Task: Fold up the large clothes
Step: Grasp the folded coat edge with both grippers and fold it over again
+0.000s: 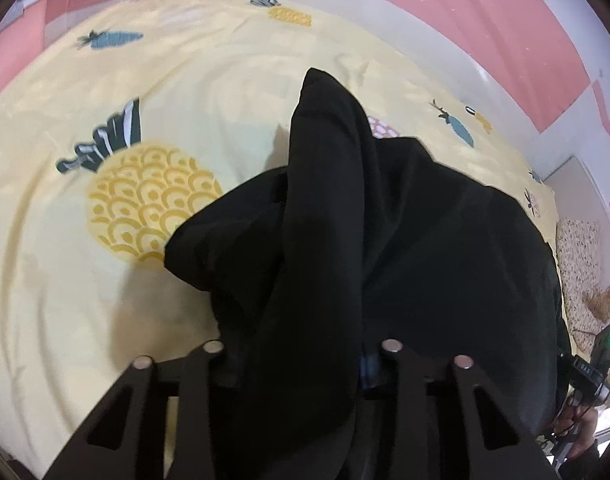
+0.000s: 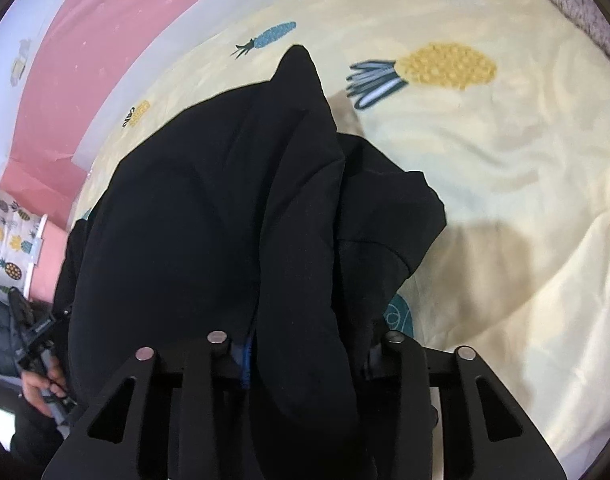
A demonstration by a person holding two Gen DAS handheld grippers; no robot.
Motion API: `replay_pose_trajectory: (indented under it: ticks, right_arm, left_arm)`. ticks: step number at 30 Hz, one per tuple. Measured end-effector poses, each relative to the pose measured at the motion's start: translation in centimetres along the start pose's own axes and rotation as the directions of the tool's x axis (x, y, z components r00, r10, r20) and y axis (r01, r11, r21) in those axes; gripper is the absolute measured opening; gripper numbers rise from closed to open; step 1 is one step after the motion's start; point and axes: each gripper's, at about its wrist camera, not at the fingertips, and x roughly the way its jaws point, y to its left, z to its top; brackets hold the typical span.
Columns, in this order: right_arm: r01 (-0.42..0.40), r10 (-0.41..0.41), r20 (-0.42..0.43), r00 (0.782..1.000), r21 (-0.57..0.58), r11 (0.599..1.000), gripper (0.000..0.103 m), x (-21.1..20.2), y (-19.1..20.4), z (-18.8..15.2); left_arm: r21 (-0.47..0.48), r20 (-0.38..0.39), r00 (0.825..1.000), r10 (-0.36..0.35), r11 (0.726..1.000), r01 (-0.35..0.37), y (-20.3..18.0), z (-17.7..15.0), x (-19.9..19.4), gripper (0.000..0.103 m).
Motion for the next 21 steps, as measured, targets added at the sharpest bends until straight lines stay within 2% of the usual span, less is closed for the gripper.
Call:
replay_pose_trajectory:
  ticks: [6, 11, 15, 21]
  right_arm:
    - [0.018, -0.013, 0.077, 0.997, -0.068, 0.997, 0.032, -3.9, 2.1, -0.6]
    - [0.017, -0.001, 0.132, 0.991, -0.121, 0.992, 0.031, -6.9, 4.8, -0.6]
    - [0.014, 0.011, 0.163, 0.986, -0.151, 0.988, 0.031, -9.1, 6.1, -0.7]
    - [0.014, 0.019, 0.199, 0.98, -0.163, 0.987, 0.031, -10.4, 7.0, -0.3]
  left_arm:
    - [0.021, 0.069, 0.997, -0.032, 0.999, 0.031, -0.6, 0.4, -4.5, 0.029]
    - [0.075, 0.123, 0.989, -0.08, 0.995, 0.071, -2.3, 0.1, -8.1, 0.028]
    - [0.093, 0.156, 0.981, -0.117, 0.99, 0.103, -2.0, 0.5, -11.0, 0.027]
    - [0.111, 0.179, 0.972, -0.152, 0.985, 0.133, -2.5, 1.9, -12.2, 0.027]
